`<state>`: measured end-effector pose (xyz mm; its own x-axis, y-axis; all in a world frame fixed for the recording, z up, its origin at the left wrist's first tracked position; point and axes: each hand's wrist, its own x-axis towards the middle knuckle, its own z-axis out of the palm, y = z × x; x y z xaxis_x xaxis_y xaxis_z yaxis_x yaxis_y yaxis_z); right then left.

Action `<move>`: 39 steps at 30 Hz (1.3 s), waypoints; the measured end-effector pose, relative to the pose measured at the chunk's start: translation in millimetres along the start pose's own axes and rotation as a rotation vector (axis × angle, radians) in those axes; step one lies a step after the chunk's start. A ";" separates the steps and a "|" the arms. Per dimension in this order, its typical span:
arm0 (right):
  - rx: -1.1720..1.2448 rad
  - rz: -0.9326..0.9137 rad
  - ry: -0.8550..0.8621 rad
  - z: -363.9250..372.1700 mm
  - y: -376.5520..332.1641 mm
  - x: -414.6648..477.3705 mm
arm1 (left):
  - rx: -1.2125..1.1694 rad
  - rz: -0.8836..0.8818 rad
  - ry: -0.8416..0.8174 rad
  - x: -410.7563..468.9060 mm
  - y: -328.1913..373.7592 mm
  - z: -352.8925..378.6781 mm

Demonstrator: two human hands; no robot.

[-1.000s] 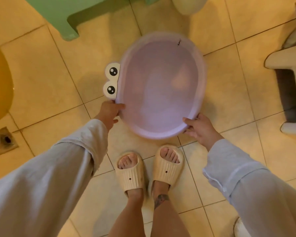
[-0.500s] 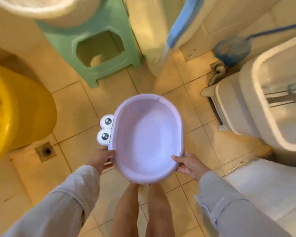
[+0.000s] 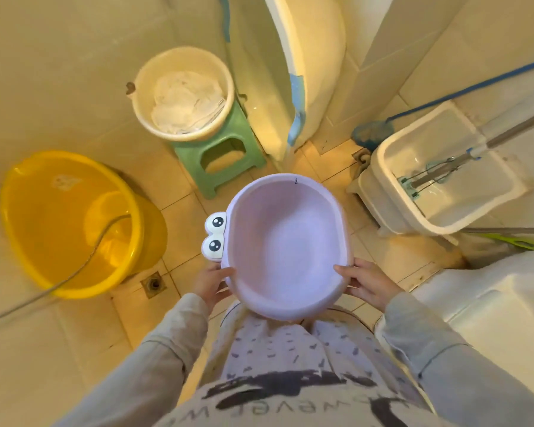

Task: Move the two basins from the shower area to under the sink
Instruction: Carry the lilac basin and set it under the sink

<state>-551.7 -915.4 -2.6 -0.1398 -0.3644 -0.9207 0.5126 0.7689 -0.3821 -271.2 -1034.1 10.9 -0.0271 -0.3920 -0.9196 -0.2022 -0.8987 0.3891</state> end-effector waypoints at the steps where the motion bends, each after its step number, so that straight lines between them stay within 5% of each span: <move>1: 0.008 -0.031 0.001 0.4 -2.1 -7.3 | -0.008 0.022 -0.002 -4.8 1.7 -0.1; 18: 0.226 -0.258 0.124 -30.2 -22.9 -41.0 | 0.135 0.171 -0.233 -5.7 80.6 55.4; 31: 0.909 -0.224 0.505 56.7 136.1 -83.7 | 0.857 0.140 -0.552 11.2 111.3 98.2; 39: 1.366 -0.165 0.727 151.5 242.7 -120.7 | 1.304 0.079 -0.716 -8.8 41.5 129.6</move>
<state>-282.1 -764.5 27.8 -0.4287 0.2413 -0.8706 0.7484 -0.4450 -0.4918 -406.2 -1042.5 28.0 -0.4644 0.0948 -0.8805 -0.8786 0.0755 0.4715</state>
